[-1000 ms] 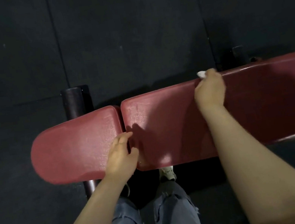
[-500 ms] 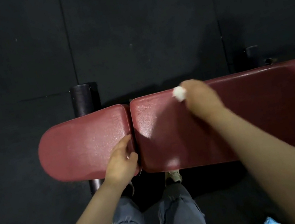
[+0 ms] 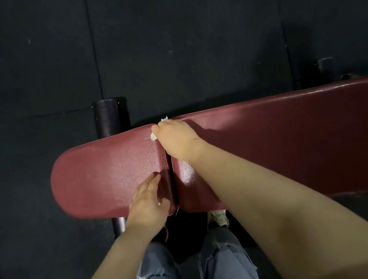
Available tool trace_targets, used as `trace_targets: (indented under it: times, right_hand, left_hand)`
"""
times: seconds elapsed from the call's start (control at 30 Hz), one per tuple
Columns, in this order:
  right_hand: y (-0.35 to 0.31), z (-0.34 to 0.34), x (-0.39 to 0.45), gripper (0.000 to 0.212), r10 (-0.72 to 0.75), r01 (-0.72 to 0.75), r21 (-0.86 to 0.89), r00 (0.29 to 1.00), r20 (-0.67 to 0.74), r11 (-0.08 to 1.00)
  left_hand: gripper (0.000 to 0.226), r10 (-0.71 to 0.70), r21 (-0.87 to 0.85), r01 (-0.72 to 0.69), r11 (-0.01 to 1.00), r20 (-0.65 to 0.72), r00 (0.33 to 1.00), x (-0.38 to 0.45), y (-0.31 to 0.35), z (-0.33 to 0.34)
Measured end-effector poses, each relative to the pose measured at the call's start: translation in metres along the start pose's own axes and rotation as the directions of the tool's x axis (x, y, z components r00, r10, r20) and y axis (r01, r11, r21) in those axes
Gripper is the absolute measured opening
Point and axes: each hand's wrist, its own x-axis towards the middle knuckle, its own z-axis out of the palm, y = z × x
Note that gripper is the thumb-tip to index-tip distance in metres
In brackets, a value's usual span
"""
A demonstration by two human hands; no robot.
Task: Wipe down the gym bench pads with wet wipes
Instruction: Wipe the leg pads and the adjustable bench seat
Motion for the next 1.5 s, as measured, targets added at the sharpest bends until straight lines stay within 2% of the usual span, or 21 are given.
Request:
trace_targets:
  times: [0.07,0.2,0.27,0.33,0.4,0.43,0.5,0.6,0.67,0.73,0.83,0.93,1.03,1.1,1.17,1.2,1.23,1.3,1.33,1.4,1.5]
  right_hand:
    - [0.021,0.000,-0.009,0.027,-0.054,0.054,0.000,0.998,-0.023,0.999]
    - [0.112,-0.014,-0.079,0.029,0.247,-0.213,0.149,0.931,-0.269,0.966]
    - [0.166,-0.028,-0.137,0.024,0.504,-0.454,0.220,0.787,-0.355,0.863]
    - [0.207,-0.040,-0.195,0.022,0.750,-0.686,0.310,0.565,-0.345,0.659]
    - [0.216,-0.037,-0.220,0.024,0.866,-0.789,0.382,0.361,-0.345,0.481]
    - [0.205,-0.030,-0.213,0.024,0.881,-0.792,0.413,0.317,-0.350,0.449]
    - [0.169,-0.002,-0.174,0.027,0.827,-0.738,0.405,0.374,-0.419,0.539]
    - [0.073,0.034,-0.086,0.036,0.522,-0.476,0.214,0.781,-0.342,0.853]
    - [0.008,0.047,-0.053,0.030,0.146,-0.142,0.123,0.989,-0.018,0.982]
    - [-0.010,0.042,-0.051,0.025,-0.127,0.121,0.074,0.987,0.093,0.990]
    - [0.053,0.026,-0.083,0.031,-0.043,0.066,0.099,0.976,-0.211,0.993]
    - [0.149,0.003,-0.156,0.023,0.388,-0.360,0.145,0.832,-0.396,0.922]
    - [0.205,-0.022,-0.226,0.010,0.744,-0.699,0.270,0.567,-0.354,0.662]
    - [0.205,-0.020,-0.232,0.014,0.862,-0.775,0.401,0.360,-0.357,0.489]
    - [0.176,-0.004,-0.198,0.020,0.862,-0.742,0.468,0.298,-0.410,0.480]
    - [0.151,0.007,-0.170,0.025,0.819,-0.709,0.436,0.373,-0.436,0.554]
    - [0.120,0.018,-0.140,0.031,0.731,-0.639,0.364,0.533,-0.425,0.677]
    - [0.046,0.036,-0.090,0.035,0.380,-0.339,0.221,0.906,-0.184,0.915]
    - [0.017,0.042,-0.077,0.030,0.159,-0.147,0.192,0.986,-0.050,0.970]
    - [-0.002,0.044,-0.075,0.022,-0.081,0.078,0.168,0.997,0.010,0.983]
    - [0.055,0.034,-0.105,0.017,-0.020,0.041,0.115,0.984,-0.174,0.993]
  left_hand:
    - [0.069,0.007,0.024,-0.007,1.000,0.029,1.000,-0.001,-0.006,0.000]
    - [0.069,0.053,0.005,-0.053,0.999,0.065,0.996,-0.002,-0.005,0.001]
    - [0.070,0.062,-0.001,-0.062,0.998,0.087,0.994,0.000,-0.001,0.002]
    - [0.072,0.047,-0.004,-0.046,0.999,0.109,0.993,0.001,0.001,0.004]
    - [0.073,0.039,0.026,-0.042,0.999,0.126,0.991,0.000,0.002,0.008]
    - [0.073,0.036,0.053,-0.043,0.998,0.132,0.991,-0.001,0.002,0.009]
    - [0.073,0.035,0.115,-0.051,0.992,0.142,0.989,-0.002,0.004,0.014]
    - [0.073,0.023,0.163,-0.045,0.986,0.138,0.990,-0.001,0.005,0.018]
    - [0.072,0.020,0.177,-0.043,0.983,0.126,0.992,0.000,0.004,0.019]
    - [0.072,0.026,0.215,-0.051,0.975,0.117,0.993,0.002,0.003,0.019]
    - [0.072,0.009,0.272,-0.050,0.961,0.149,0.989,0.001,0.003,0.020]
    - [0.074,-0.002,0.298,-0.051,0.953,0.177,0.984,0.000,0.008,0.025]
    - [0.077,-0.024,0.282,-0.030,0.959,0.185,0.982,0.000,0.011,0.026]
    - [0.077,-0.031,0.274,-0.023,0.962,0.190,0.981,-0.001,0.012,0.025]
    - [0.077,-0.029,0.266,-0.025,0.964,0.195,0.980,-0.001,0.011,0.025]
    - [0.076,-0.022,0.264,-0.031,0.964,0.193,0.981,-0.002,0.011,0.024]
    - [0.075,-0.012,0.259,-0.038,0.965,0.188,0.982,-0.001,0.009,0.024]
    - [0.073,0.005,0.242,-0.048,0.969,0.173,0.985,0.000,0.007,0.022]
    - [0.072,0.016,0.237,-0.056,0.970,0.167,0.986,0.001,0.006,0.020]
    - [0.069,0.040,0.256,-0.081,0.963,0.162,0.986,0.002,0.005,0.019]
    - [0.069,0.040,0.275,-0.092,0.957,0.189,0.981,0.003,0.003,0.018]
